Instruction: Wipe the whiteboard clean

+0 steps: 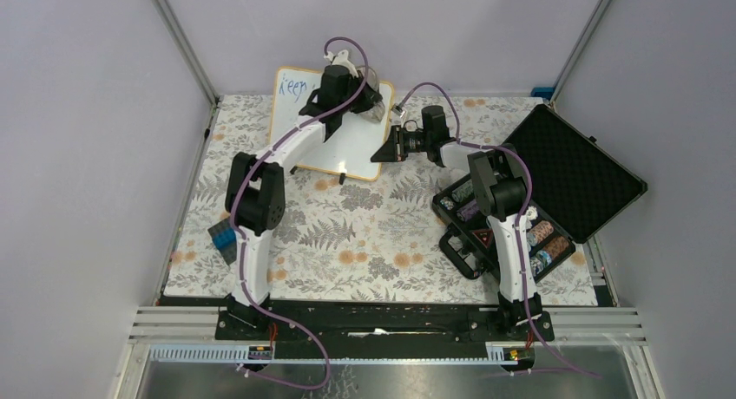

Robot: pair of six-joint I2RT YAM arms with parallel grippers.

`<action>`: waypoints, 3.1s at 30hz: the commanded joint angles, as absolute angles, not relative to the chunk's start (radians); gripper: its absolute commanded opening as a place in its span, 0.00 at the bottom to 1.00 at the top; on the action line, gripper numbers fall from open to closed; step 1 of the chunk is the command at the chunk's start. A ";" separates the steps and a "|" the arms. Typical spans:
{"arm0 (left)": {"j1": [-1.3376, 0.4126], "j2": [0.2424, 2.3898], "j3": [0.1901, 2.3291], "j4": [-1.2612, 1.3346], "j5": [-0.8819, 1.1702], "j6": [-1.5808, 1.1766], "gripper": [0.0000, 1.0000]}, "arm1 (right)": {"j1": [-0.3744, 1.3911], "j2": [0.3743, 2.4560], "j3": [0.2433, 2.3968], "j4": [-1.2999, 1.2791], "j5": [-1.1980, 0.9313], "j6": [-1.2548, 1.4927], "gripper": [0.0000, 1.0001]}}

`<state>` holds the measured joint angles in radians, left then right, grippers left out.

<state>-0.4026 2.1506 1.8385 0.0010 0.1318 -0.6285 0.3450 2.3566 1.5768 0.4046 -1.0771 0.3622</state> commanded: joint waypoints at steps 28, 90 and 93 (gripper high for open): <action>-0.239 2.220 1.950 -0.213 0.079 -0.447 0.00 | 0.400 2.299 1.580 0.369 -1.192 0.285 0.00; -0.495 2.110 1.701 -0.187 -0.038 -0.399 0.00 | 0.402 2.291 1.573 0.367 -1.186 0.279 0.00; -0.467 2.101 1.693 -0.182 -0.059 -0.388 0.00 | 0.402 2.290 1.572 0.366 -1.186 0.279 0.00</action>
<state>-0.4900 2.0743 1.7252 -0.1333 -0.0319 -0.4137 0.3454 2.3512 1.5734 0.3931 -1.0676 0.3485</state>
